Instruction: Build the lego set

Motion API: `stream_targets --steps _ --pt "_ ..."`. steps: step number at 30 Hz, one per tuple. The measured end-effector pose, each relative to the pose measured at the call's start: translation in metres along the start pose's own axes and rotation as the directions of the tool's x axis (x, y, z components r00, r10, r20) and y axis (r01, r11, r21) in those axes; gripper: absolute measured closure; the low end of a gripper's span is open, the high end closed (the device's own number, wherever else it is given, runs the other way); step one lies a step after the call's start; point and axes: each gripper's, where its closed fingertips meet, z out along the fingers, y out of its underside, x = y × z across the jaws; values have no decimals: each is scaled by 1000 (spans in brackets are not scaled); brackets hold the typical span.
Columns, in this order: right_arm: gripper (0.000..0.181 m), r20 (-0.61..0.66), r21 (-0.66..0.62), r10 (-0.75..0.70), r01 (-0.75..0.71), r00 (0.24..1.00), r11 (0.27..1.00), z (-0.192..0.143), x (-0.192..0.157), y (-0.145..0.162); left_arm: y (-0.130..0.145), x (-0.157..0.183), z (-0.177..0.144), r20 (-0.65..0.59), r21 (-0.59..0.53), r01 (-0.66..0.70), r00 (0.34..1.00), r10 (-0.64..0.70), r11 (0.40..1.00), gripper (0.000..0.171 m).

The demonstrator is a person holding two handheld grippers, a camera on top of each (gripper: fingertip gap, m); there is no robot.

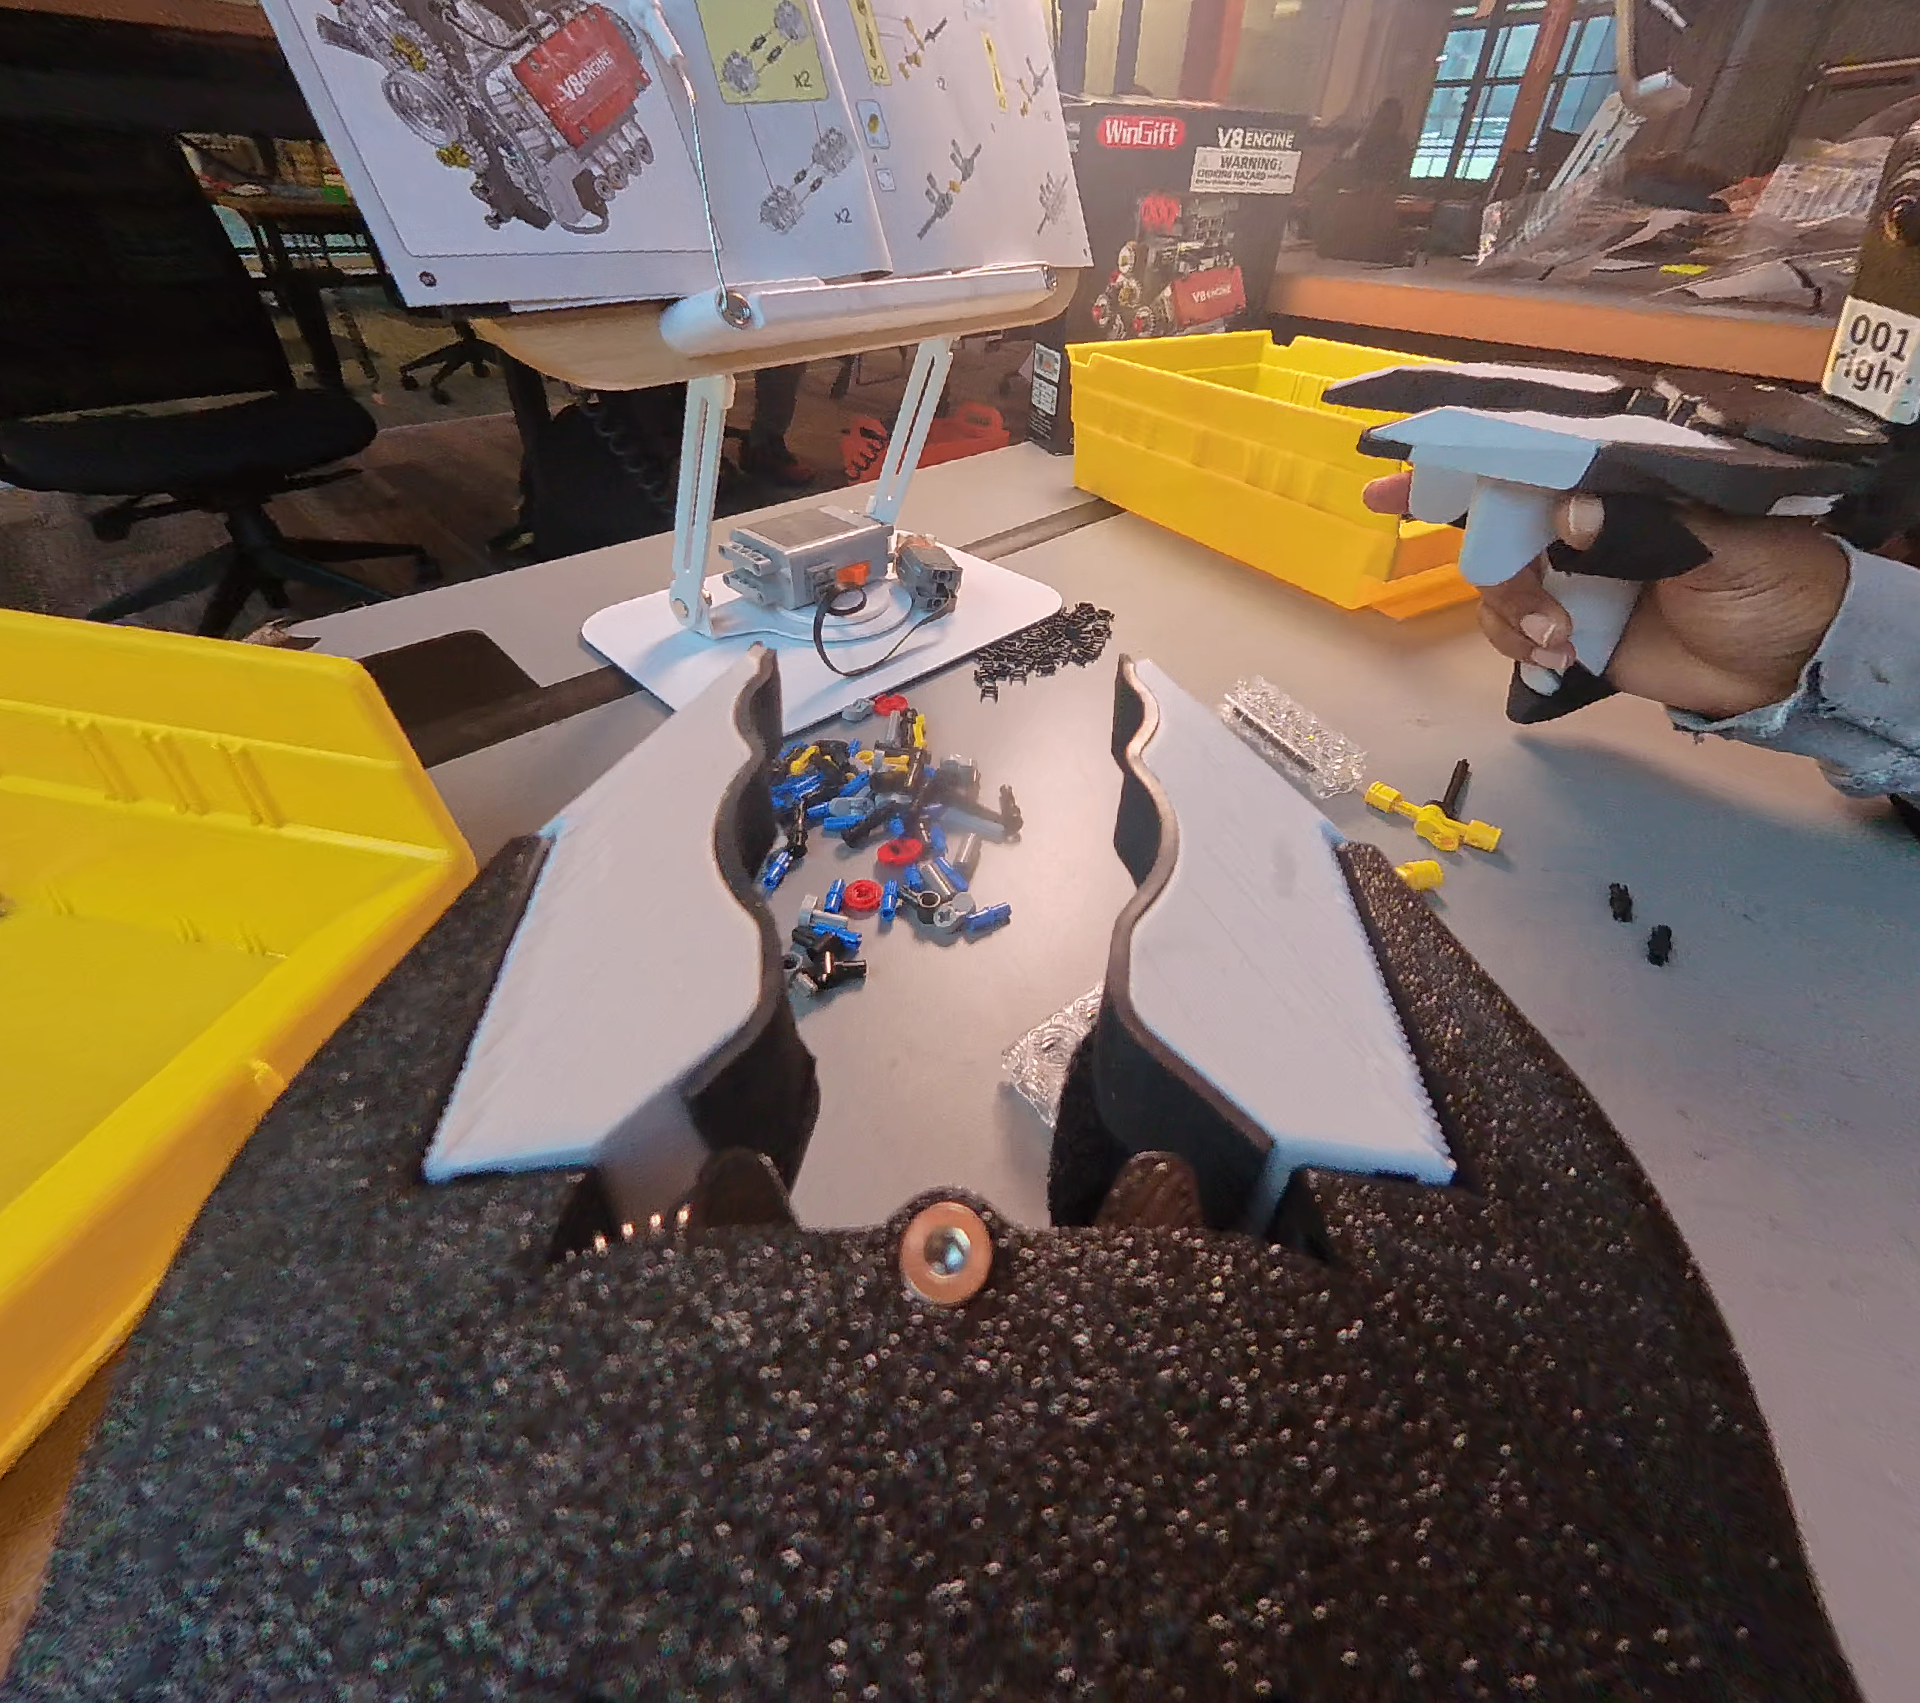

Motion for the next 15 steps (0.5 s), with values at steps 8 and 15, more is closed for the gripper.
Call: stream_targets --steps 8,15 --pt "137 -43 9 -3 3 999 1000 -1 5 -1 4 -7 0 69 -11 -20 997 21 1000 111" --pt "137 -52 1 -2 2 999 1000 -2 7 0 10 -5 3 69 -41 -37 997 40 998 115"
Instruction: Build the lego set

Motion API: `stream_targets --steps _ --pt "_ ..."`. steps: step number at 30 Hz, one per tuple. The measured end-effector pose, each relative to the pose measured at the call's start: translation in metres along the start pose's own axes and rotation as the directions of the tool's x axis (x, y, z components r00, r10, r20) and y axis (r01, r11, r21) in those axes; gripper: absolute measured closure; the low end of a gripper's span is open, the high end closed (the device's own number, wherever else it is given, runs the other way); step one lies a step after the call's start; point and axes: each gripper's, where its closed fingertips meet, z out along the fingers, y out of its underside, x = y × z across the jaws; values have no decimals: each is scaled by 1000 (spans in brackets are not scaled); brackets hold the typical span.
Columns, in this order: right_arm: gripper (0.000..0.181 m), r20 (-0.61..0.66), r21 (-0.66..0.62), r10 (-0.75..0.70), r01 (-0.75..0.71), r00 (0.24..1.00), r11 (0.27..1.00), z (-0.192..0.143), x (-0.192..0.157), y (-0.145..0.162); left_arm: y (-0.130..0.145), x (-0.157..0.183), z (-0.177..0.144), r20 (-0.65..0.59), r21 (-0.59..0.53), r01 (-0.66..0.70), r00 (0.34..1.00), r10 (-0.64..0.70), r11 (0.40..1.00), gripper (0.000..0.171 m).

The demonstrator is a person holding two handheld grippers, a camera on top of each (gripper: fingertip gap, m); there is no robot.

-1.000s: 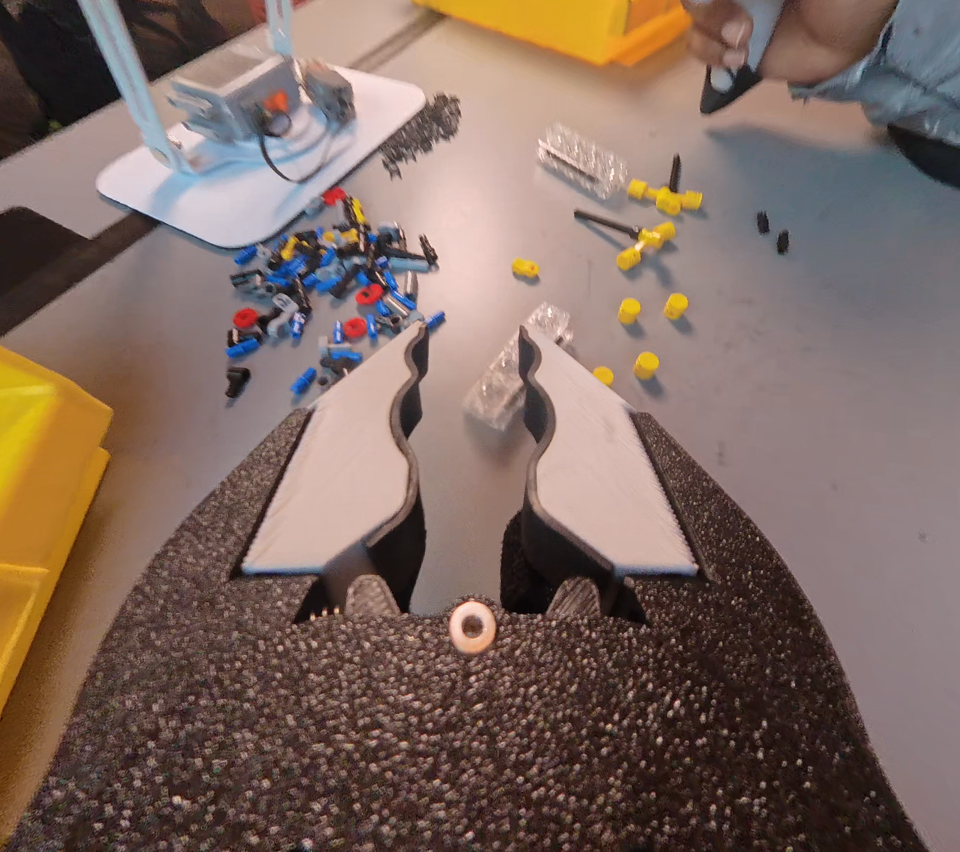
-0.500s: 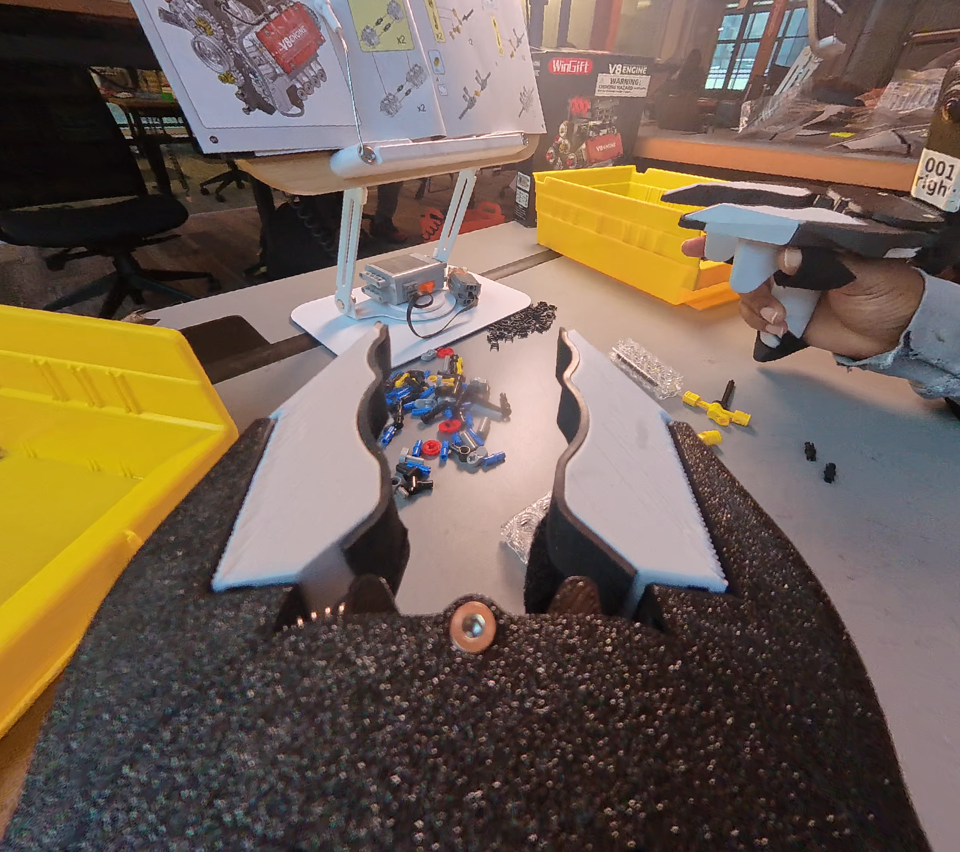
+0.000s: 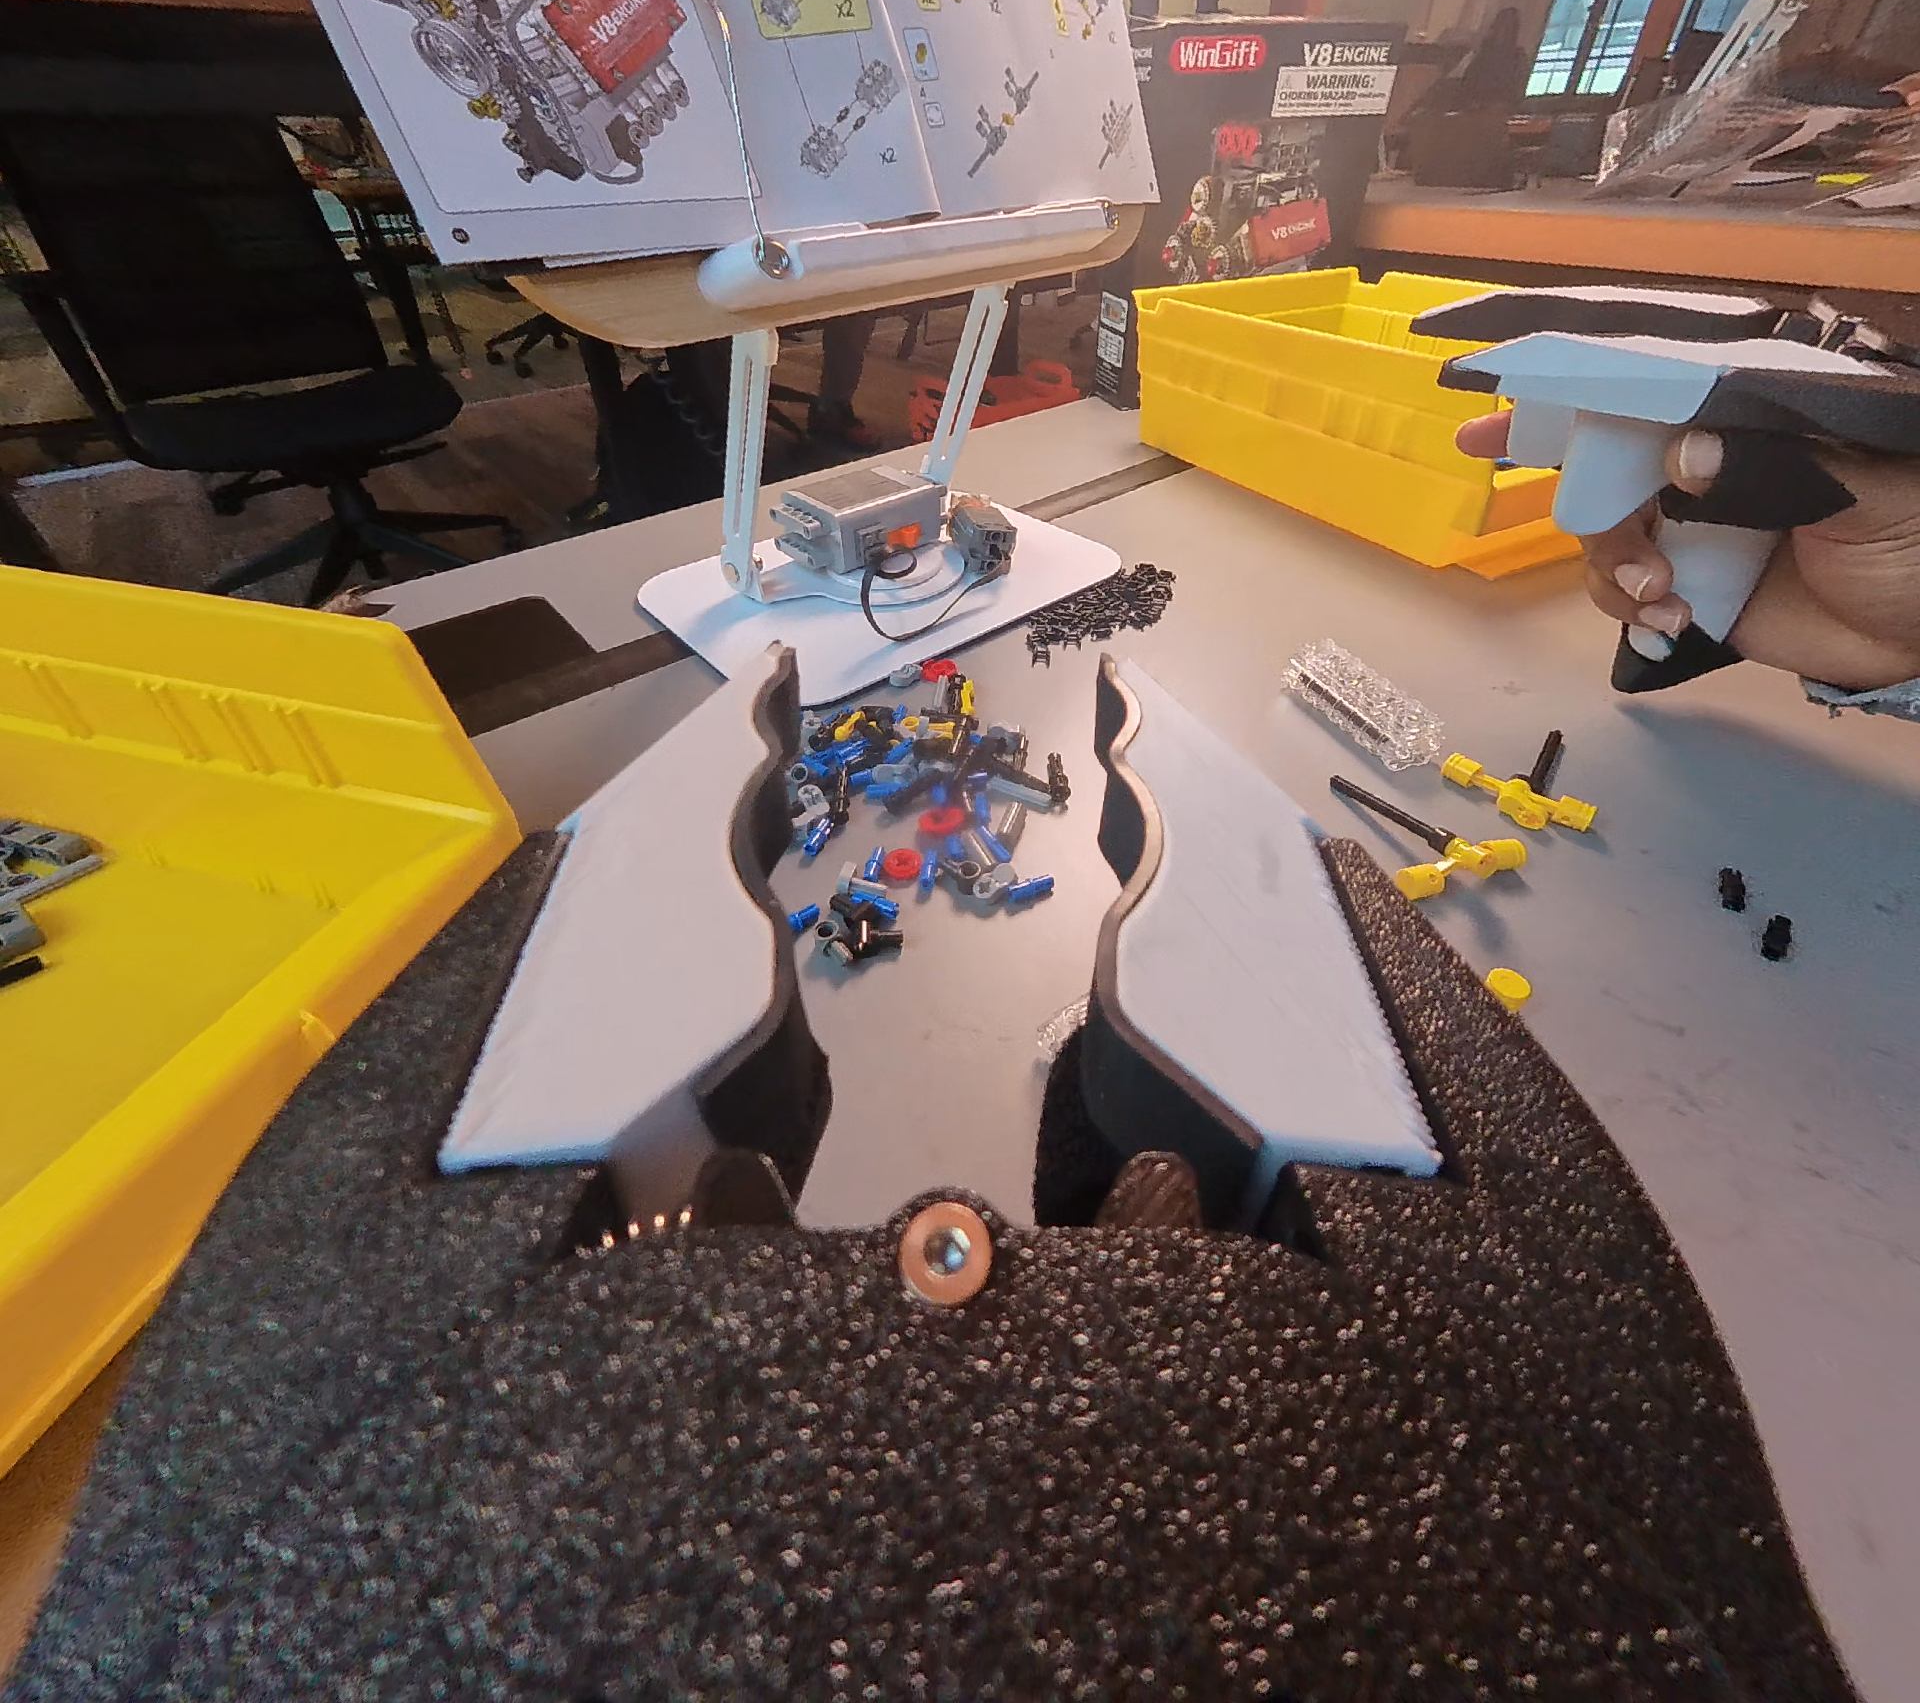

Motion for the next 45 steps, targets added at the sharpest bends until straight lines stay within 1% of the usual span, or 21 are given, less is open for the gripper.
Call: stream_targets --steps 5,10,14,16,18,19,20,22,24,27,30,33,34,36,38,39,42,45 --pt "138 -5 1 7 -7 1000 1000 0 3 0 7 -3 2 4 -27 16 1000 -16 1000 117" --pt "138 -6 3 14 -14 1000 1000 0 4 0 8 -4 2 5 -33 19 1000 -19 999 119" --pt "138 -9 0 21 -21 1000 1000 0 4 1 16 -8 4 26 -73 10 1000 -8 997 124" --pt "139 -10 -3 30 -30 1000 1000 0 5 2 21 -8 7 13 -96 4 1000 -3 995 129" --pt "139 -12 -9 40 -40 999 999 1 5 5 21 -9 13 -2 -108 -16 1000 16 994 131" --pt "139 -9 -12 45 -45 999 999 1 4 6 20 -9 18 -22 -117 -24 1000 21 993 135" --pt "139 -7 -13 47 -47 999 999 1 4 6 19 -8 24 -49 -131 -23 999 17 991 140" --pt "140 -2 -17 43 -43 999 999 2 3 7 19 -10 40 -76 -179 -10 997 -4 984 142" --pt "141 4 -21 43 -43 999 999 2 2 8 28 -15 60 -82 -269 -17 997 -5 963 148" --pt "145 31 -21 48 -47 998 999 2 0 8 60 -26 90 -70 -477 -20 997 -16 879 150" --pt "147 34 -25 35 -34 999 999 1 0 9 82 -42 113 -11 -569 -20 1000 16 822 152" --pt "147 44 -25 37 -36 998 999 0 0 7 90 -50 126 5 -596 -19 1000 27 803 160" --pt "147 48 -26 42 -40 998 999 0 1 7 92 -50 127 -5 -607 -27 1000 30 794 160" --pt "147 54 -27 55 -54 997 998 0 1 7 91 -46 129 -41 -595 -55 998 38 802 162" --pt "147 59 -30 70 -68 996 997 0 2 8 88 -39 129 -93 -580 -99 994 55 809 168" --pt "147 63 -32 78 -76 995 997 1 2 9 91 -38 128 -102 -590 -116 992 69 799 170" --pt "147 74 -42 93 -90 993 995 1 1 11 100 -39 127 -110 -627 -133 991 83 767 170" --pt "147 82 -46 89 -85 993 995 2 -1 11 103 -41 128 -99 -633 -107 993 57 766 169"
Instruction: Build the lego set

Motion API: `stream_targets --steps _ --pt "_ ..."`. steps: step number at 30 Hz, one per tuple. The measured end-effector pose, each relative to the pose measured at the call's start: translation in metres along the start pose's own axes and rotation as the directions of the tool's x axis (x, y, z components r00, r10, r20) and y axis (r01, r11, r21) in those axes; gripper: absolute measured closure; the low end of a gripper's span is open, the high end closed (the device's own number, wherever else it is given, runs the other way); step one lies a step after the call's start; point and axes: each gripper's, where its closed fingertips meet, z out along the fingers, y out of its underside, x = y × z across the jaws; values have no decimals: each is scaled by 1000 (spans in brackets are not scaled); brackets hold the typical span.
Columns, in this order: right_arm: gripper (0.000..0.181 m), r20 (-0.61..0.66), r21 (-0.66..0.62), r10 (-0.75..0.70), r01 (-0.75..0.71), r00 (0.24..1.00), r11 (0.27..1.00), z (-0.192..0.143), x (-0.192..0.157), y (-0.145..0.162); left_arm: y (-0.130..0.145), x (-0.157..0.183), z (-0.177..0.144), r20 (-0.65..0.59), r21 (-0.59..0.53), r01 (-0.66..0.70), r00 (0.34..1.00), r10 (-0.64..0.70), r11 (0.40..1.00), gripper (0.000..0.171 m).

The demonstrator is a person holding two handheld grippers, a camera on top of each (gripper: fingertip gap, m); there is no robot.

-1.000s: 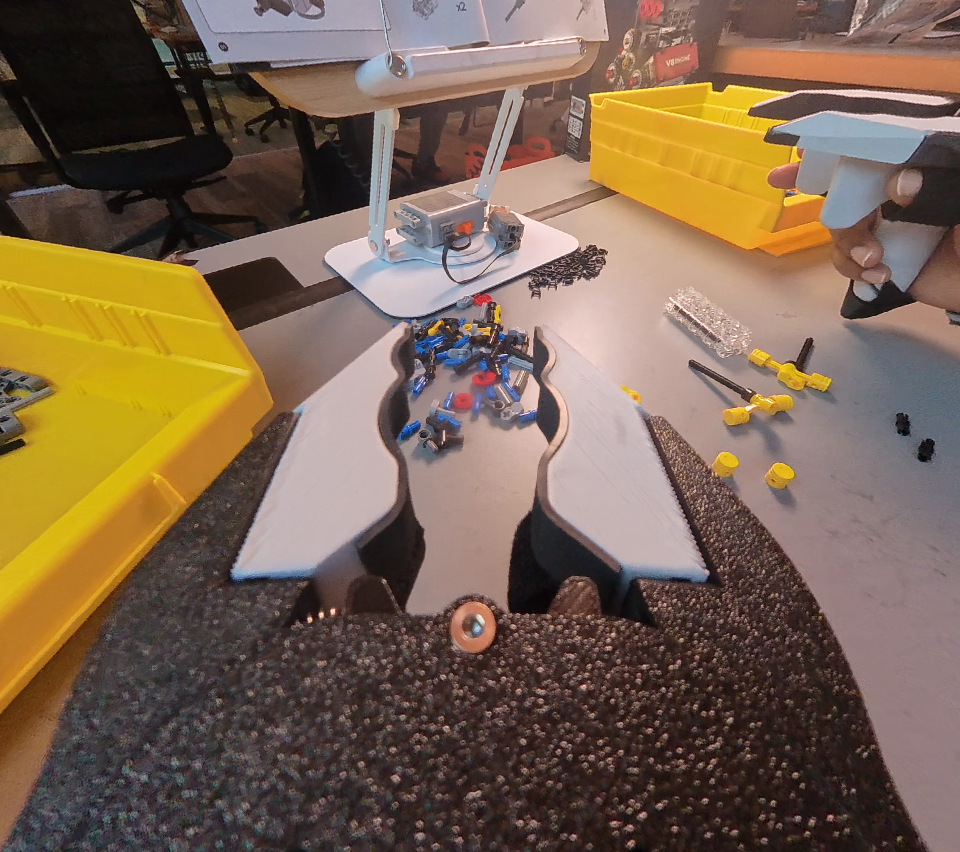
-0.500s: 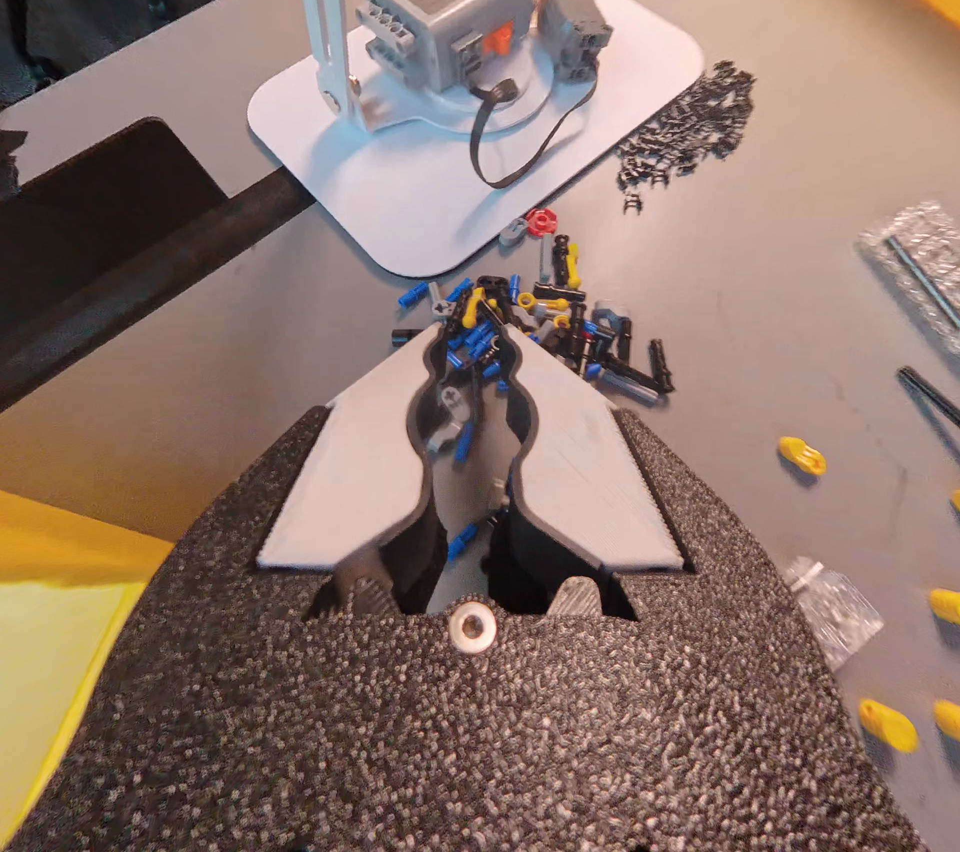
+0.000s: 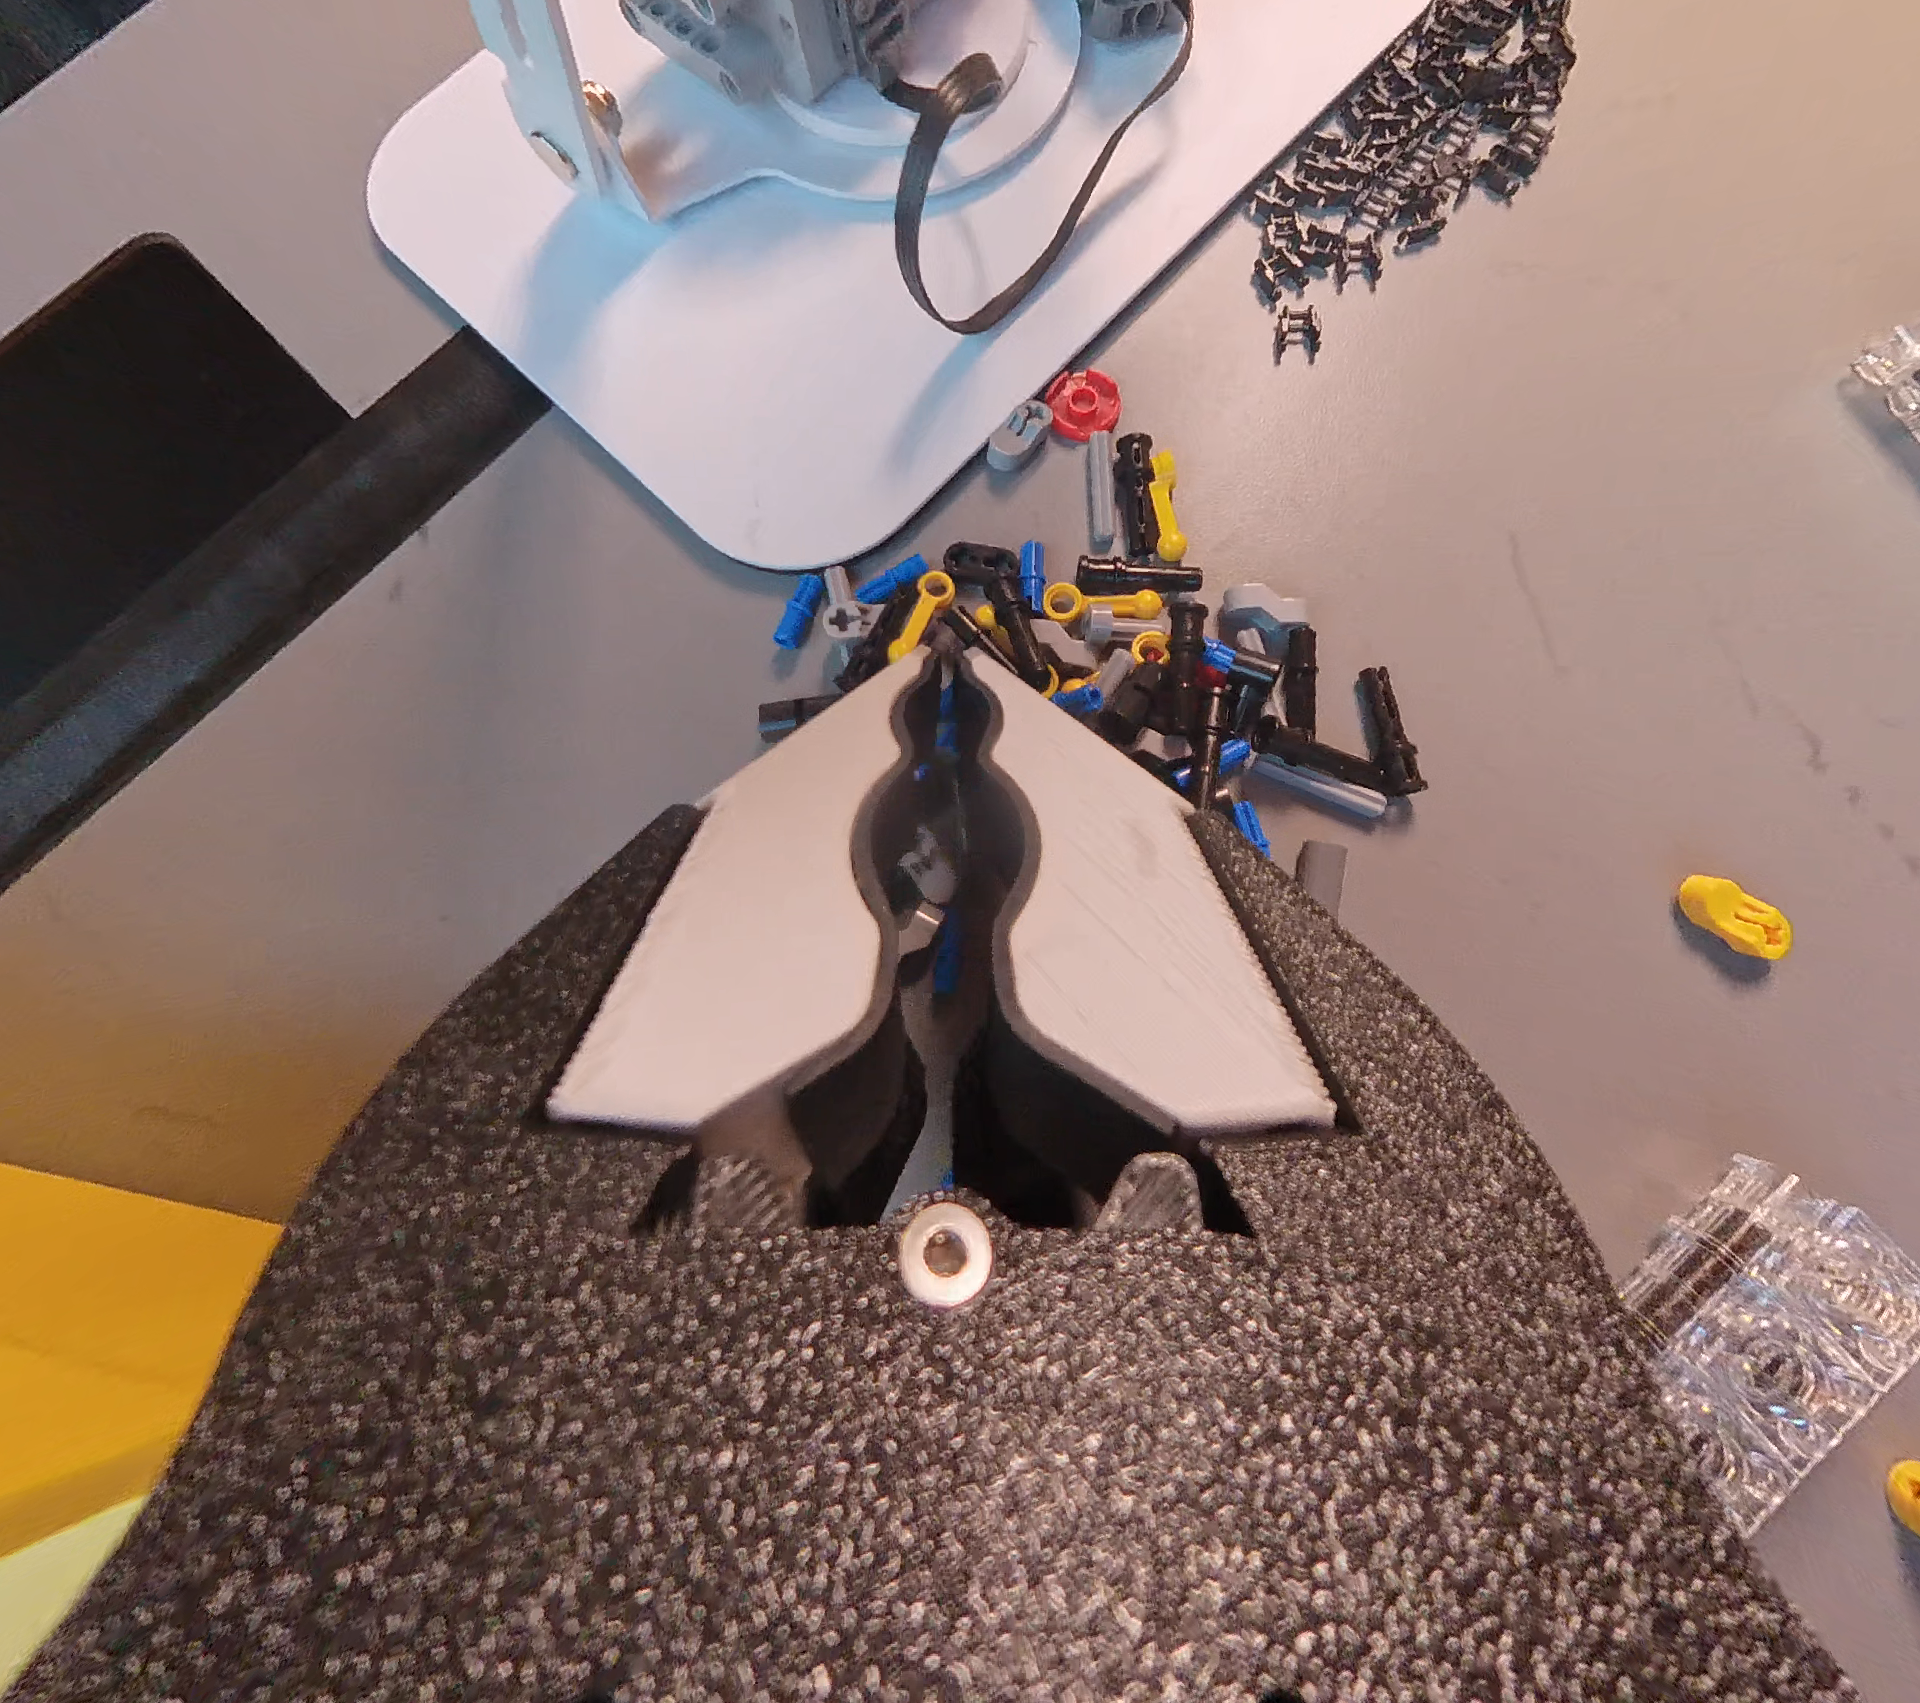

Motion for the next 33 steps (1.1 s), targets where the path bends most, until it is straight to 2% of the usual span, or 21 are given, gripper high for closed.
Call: stream_targets --steps 8,15,23,28,33 --pt "147 13 -5 3 -3 1000 1000 0 -2 1 -4 -8 -1 34 -11 -26 999 26 1000 163" --pt "147 27 -11 5 -5 1000 1000 0 -3 1 0 -8 7 5 -95 -74 997 75 993 163" --pt "147 39 -17 13 -13 999 1000 1 -4 2 -3 -8 10 -25 -143 -121 993 119 982 166" --pt "147 43 -19 21 -21 999 1000 0 -4 2 -7 -7 6 -30 -117 -101 995 99 988 166" --pt "147 48 -21 15 -14 999 1000 1 -5 3 -18 -1 -9 -41 -22 -62 997 61 998 166"
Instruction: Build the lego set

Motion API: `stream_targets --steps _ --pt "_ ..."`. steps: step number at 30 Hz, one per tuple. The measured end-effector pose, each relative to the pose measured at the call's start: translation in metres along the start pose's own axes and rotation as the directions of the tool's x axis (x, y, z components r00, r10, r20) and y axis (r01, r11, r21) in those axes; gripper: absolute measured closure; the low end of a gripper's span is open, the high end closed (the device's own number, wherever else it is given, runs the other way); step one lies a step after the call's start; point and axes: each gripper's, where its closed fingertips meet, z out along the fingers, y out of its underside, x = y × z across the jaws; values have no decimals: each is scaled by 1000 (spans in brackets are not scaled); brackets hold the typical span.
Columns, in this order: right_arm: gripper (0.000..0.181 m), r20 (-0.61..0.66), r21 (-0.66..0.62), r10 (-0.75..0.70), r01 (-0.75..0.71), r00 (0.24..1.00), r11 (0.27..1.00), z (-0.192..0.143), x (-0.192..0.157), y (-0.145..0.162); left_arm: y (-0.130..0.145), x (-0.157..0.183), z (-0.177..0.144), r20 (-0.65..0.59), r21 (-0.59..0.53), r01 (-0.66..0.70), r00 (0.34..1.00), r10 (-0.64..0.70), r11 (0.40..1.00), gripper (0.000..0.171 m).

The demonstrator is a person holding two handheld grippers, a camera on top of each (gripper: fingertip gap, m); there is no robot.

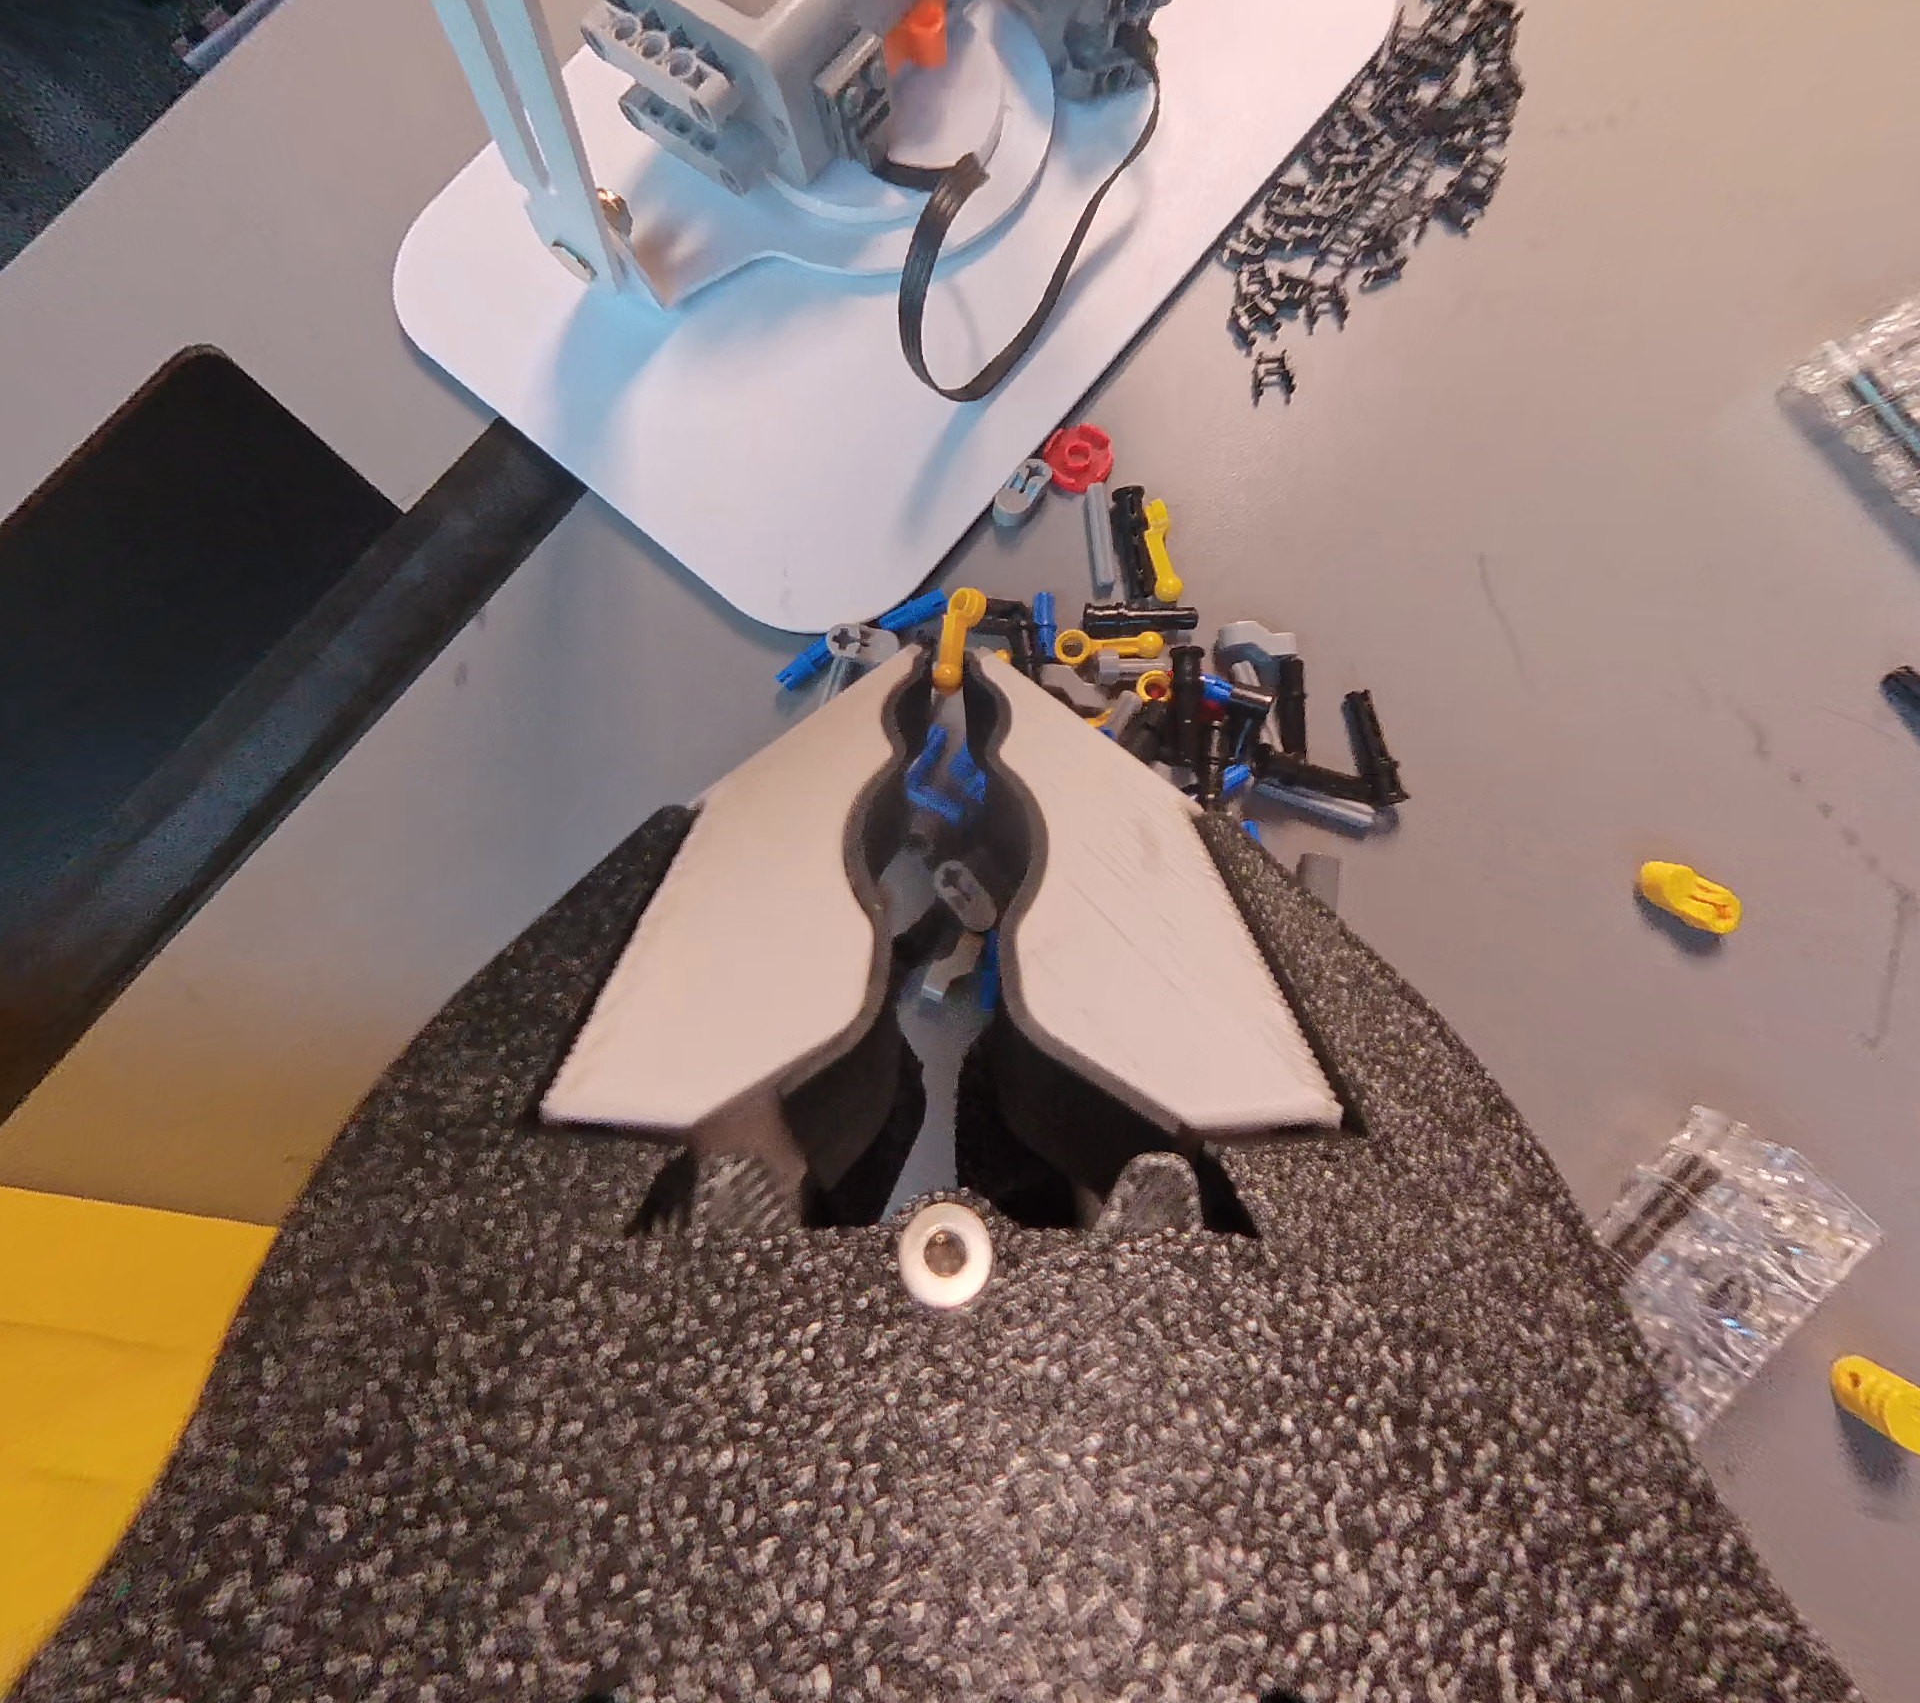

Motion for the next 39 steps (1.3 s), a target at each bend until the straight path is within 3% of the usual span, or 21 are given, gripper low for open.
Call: stream_targets --steps 3,7,13,17,20,22,25,28,31,35,39 --pt "147 30 -6 -15 16 999 1000 0 -6 1 -18 25 -20 -81 142 -16 996 27 990 166" --pt "146 66 -21 -62 63 996 998 1 -14 2 -21 92 -52 -192 265 -151 960 205 952 166" --pt "147 57 -32 -62 64 996 997 2 -13 5 24 221 -85 -361 320 -357 810 462 877 166" --pt "147 48 -29 -69 70 996 997 2 -12 4 63 252 -76 -334 229 -526 748 574 819 166" --pt "147 46 -31 -75 77 996 997 2 -13 5 74 253 -72 -335 195 -567 728 598 800 166" --pt "147 46 -31 -77 79 996 996 2 -13 5 70 254 -77 -408 212 -506 732 546 836 154" --pt "147 45 -28 -72 74 996 997 2 -12 4 28 222 -82 -440 273 -294 809 391 916 150" --pt "147 42 -24 -61 62 997 998 1 -10 3 -9 145 -58 -301 223 -141 931 206 965 150" --pt "147 40 -19 -53 53 998 998 0 -9 2 -19 80 -23 -144 119 -89 984 106 989 151" --pt "147 33 -20 -70 71 997 997 -1 -7 1 -12 52 15 -82 1 -113 990 113 994 160" --pt "147 34 -18 -61 62 998 998 -1 -6 0 -11 48 27 -59 -42 -159 986 157 986 164"
